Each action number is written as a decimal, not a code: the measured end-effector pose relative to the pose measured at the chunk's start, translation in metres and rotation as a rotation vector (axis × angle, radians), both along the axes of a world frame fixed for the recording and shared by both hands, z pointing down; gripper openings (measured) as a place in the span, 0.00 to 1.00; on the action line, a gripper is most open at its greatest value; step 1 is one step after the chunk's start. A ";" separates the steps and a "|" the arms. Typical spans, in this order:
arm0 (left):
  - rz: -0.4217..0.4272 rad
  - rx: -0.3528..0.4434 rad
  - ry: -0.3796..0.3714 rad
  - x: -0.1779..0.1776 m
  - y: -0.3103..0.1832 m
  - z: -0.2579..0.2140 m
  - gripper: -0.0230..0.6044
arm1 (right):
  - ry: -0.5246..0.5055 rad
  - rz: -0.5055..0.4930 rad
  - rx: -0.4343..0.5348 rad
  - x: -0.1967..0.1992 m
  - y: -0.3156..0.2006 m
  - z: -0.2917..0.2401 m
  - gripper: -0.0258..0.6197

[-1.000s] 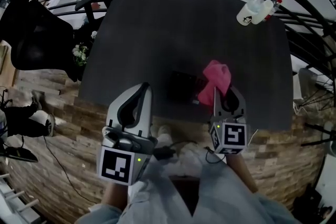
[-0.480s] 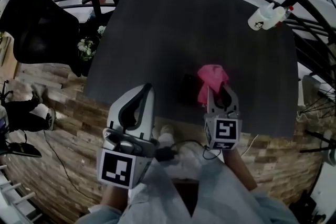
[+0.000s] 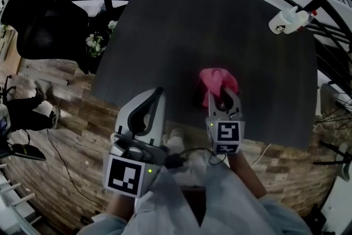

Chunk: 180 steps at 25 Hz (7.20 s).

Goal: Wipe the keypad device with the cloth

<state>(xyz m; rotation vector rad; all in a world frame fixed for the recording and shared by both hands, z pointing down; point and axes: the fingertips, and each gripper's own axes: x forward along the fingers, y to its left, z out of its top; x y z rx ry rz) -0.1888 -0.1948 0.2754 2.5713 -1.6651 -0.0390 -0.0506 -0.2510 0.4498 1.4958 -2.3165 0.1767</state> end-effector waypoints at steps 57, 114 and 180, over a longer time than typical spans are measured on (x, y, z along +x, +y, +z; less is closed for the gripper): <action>0.100 0.043 0.021 0.051 -0.002 -0.009 0.04 | -0.017 0.159 -0.114 0.103 0.055 -0.007 0.15; 0.147 0.023 0.026 0.055 -0.007 -0.001 0.04 | -0.012 0.161 -0.105 0.070 0.007 0.003 0.15; 0.200 0.065 -0.003 0.103 0.016 -0.018 0.04 | -0.249 0.243 -0.228 0.127 0.098 0.000 0.15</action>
